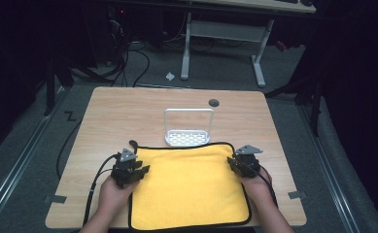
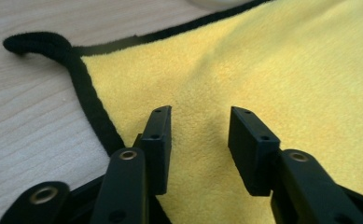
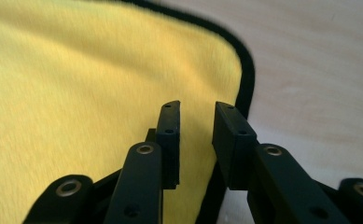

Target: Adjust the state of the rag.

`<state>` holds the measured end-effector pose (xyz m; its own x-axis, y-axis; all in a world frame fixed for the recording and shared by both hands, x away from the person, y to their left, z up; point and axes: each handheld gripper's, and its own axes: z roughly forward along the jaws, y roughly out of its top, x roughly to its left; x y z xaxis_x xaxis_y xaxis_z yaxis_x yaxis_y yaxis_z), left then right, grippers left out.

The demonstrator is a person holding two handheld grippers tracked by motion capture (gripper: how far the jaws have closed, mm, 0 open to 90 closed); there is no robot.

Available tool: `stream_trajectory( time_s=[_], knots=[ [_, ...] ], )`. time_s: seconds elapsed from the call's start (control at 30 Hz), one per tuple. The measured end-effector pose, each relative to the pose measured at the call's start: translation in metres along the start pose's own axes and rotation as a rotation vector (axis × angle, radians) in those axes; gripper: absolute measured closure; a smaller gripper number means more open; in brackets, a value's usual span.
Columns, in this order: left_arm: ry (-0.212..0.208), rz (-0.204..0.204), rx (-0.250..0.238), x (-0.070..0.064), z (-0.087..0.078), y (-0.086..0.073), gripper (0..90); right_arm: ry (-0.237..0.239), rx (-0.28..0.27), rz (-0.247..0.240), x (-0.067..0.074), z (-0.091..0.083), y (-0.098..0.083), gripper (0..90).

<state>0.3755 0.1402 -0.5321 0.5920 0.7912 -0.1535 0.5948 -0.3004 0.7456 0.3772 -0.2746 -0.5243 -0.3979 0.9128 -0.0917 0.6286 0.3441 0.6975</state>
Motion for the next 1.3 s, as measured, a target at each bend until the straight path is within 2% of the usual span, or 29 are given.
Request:
stream_trajectory(
  time_s=[0.07, 0.17, 0.27, 0.37, 0.47, 0.53, 0.6, 0.7, 0.77, 0.87, 0.93, 1.0, 1.07, 1.13, 1.17, 1.3],
  knots=[
    [-0.023, -0.011, -0.005, -0.003, 0.000, -0.001, 56.4, 0.016, -0.011, 0.018, -0.004, -0.005, -0.007, 72.1],
    [-0.037, 0.028, 0.004, -0.014, 0.008, 0.004, 55.3, 0.004, -0.013, 0.020, -0.012, -0.016, -0.020, 72.1],
    [-0.046, 0.062, -0.015, -0.027, 0.022, 0.010, 54.5, -0.037, -0.009, 0.039, -0.026, -0.024, -0.029, 72.2],
    [-0.042, 0.054, -0.023, -0.035, 0.028, 0.014, 53.1, -0.068, -0.009, 0.070, -0.040, -0.025, -0.032, 72.0],
    [-0.058, 0.029, -0.015, -0.033, 0.026, 0.015, 51.6, -0.068, -0.013, 0.092, -0.046, -0.023, -0.031, 69.3],
    [-0.034, 0.025, -0.032, -0.026, 0.021, 0.017, 50.8, -0.066, -0.018, 0.089, -0.045, -0.025, -0.030, 64.2],
    [-0.022, -0.001, -0.064, -0.015, 0.017, 0.021, 50.7, -0.040, -0.046, 0.096, -0.042, -0.030, -0.029, 61.1],
    [0.010, -0.005, -0.056, -0.002, 0.020, 0.032, 50.0, 0.003, -0.094, 0.095, -0.033, -0.040, -0.025, 57.7],
    [0.033, 0.002, -0.051, 0.003, 0.025, 0.038, 48.5, 0.018, -0.113, 0.065, -0.024, -0.044, -0.022, 55.6],
    [0.053, 0.000, -0.009, 0.009, 0.040, 0.045, 45.3, 0.033, -0.124, 0.019, -0.009, -0.046, -0.019, 53.5],
    [0.057, 0.003, -0.003, 0.008, 0.045, 0.047, 44.4, 0.043, -0.127, -0.024, 0.000, -0.046, -0.017, 52.6],
    [0.075, 0.016, 0.002, 0.006, 0.049, 0.050, 43.9, 0.051, -0.125, -0.040, 0.007, -0.046, -0.016, 51.3],
    [0.077, 0.010, 0.013, 0.005, 0.052, 0.052, 44.6, 0.059, -0.130, -0.054, 0.012, -0.047, -0.015, 51.2],
    [0.102, 0.029, 0.029, 0.002, 0.057, 0.052, 44.6, 0.075, -0.136, -0.070, 0.017, -0.049, -0.014, 52.7],
    [0.125, 0.060, 0.036, -0.001, 0.057, 0.052, 45.5, 0.083, -0.138, -0.073, 0.019, -0.049, -0.014, 52.9],
    [0.111, 0.075, 0.028, -0.005, 0.057, 0.051, 55.8, 0.125, -0.140, -0.111, 0.036, -0.049, -0.010, 51.2]
  ],
)
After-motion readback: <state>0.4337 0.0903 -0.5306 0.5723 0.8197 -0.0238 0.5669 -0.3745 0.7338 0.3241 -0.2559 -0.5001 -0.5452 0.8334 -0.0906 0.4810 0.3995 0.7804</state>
